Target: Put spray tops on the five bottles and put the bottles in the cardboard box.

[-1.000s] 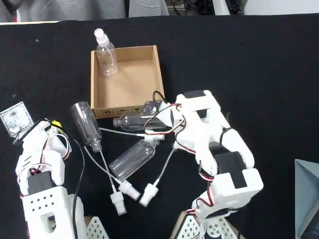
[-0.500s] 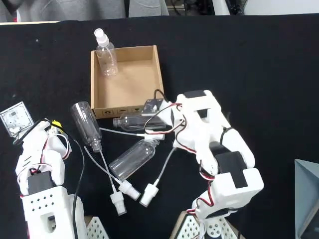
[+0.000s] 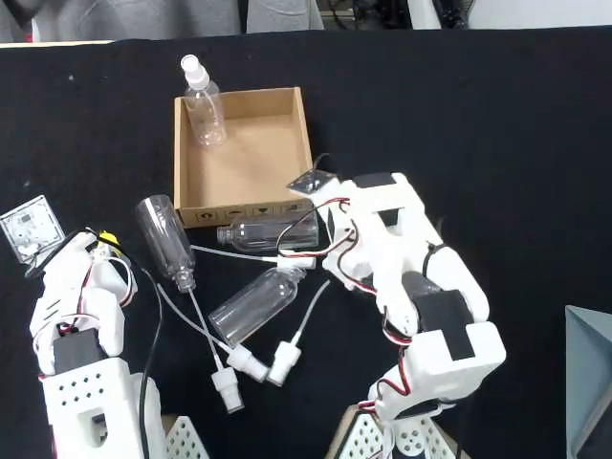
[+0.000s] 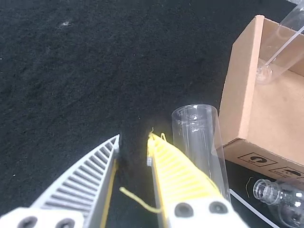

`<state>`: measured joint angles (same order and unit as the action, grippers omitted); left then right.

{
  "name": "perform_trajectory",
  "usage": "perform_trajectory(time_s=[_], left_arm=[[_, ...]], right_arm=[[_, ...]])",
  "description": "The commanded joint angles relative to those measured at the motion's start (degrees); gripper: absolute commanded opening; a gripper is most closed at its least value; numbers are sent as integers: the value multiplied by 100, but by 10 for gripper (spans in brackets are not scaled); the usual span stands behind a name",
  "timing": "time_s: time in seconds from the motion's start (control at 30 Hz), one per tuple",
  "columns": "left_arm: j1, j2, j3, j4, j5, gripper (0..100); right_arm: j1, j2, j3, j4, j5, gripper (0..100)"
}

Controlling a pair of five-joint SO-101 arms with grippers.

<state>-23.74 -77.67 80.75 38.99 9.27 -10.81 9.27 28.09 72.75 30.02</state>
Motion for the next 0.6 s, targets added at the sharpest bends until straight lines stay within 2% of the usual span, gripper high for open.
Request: perform_trajectory(time_s=[0.0, 0.13, 0.33, 0.57], left_arm=[[-57, -105, -101, -123, -44, 84], [-57, -105, -101, -123, -44, 84], [-57, -105, -101, -123, -44, 84], [-57, -105, -92, -123, -44, 84]], right_arm=[[202, 75, -180, -53, -387, 269], [-9, 75, -180, -44, -387, 286], [-9, 75, -163, -9, -387, 425], [18, 75, -136, 9, 651, 391]])
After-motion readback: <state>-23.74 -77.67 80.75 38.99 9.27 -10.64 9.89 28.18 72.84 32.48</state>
